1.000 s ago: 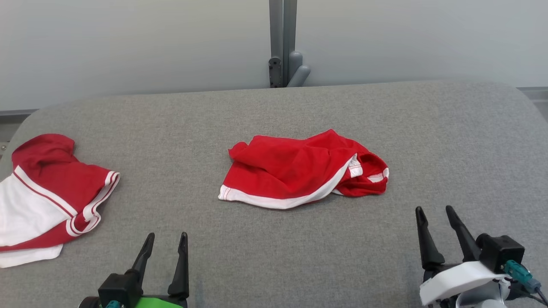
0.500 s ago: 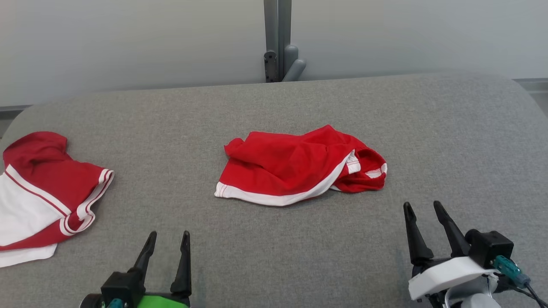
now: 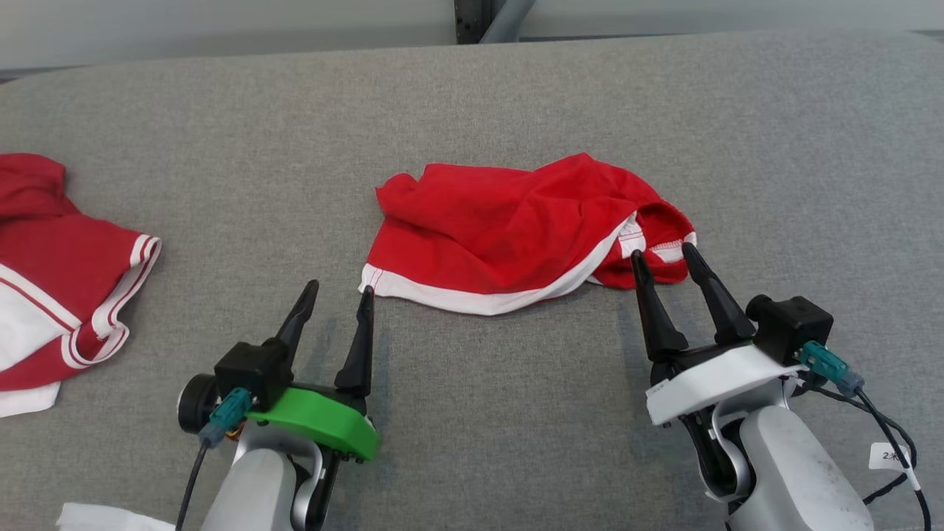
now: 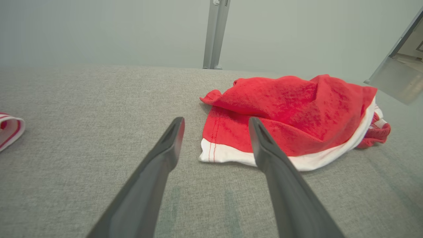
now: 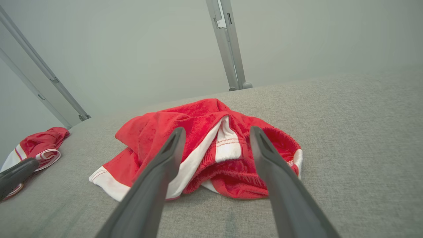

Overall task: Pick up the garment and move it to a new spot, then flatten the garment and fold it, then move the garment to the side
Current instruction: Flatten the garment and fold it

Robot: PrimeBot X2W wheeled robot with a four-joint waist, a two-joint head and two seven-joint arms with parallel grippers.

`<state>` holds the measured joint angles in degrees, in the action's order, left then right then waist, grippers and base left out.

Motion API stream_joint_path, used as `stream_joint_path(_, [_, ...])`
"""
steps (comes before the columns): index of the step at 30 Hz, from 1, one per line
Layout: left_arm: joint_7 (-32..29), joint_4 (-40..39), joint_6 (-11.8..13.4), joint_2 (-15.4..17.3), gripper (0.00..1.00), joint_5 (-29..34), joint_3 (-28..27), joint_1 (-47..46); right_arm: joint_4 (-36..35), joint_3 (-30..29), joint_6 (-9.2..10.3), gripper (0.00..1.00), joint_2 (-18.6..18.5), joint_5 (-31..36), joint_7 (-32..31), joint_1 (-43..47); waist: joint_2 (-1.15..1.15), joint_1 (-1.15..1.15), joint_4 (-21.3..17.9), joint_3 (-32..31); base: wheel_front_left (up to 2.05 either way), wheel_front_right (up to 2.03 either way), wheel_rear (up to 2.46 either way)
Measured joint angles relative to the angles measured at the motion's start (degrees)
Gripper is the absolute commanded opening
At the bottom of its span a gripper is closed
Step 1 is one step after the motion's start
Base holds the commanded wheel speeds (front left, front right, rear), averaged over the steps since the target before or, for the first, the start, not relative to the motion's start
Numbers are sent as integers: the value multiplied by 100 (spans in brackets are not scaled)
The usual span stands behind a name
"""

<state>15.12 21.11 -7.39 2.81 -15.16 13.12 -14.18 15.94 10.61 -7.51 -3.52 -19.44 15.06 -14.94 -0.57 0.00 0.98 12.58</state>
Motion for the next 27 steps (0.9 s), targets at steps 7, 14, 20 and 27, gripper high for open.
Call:
stream_joint_path(7, [1, 611, -2, 74, 100, -405, 315, -537, 81, 116, 0, 100, 31, -54, 0, -201, 0, 0, -2, 434, 0, 0, 0])
stream_joint_path(14, [1, 1062, -3, 160, 100, -566, 385, -819, 85, 185, 0, 100, 51, -58, 0, -296, 0, 0, -91, 673, 0, 0, 0])
stream_joint_path(20, [0, 1136, -3, 164, 100, -589, 377, -901, 88, 237, 0, 100, 52, -73, 0, -300, 0, 0, -226, 775, 0, 0, 0])
stream_joint_path(27, [5, 1233, -9, 166, 53, -545, 354, -920, 87, 322, 0, 100, 57, -92, 0, -303, 0, 0, -334, 812, 0, 0, 0])
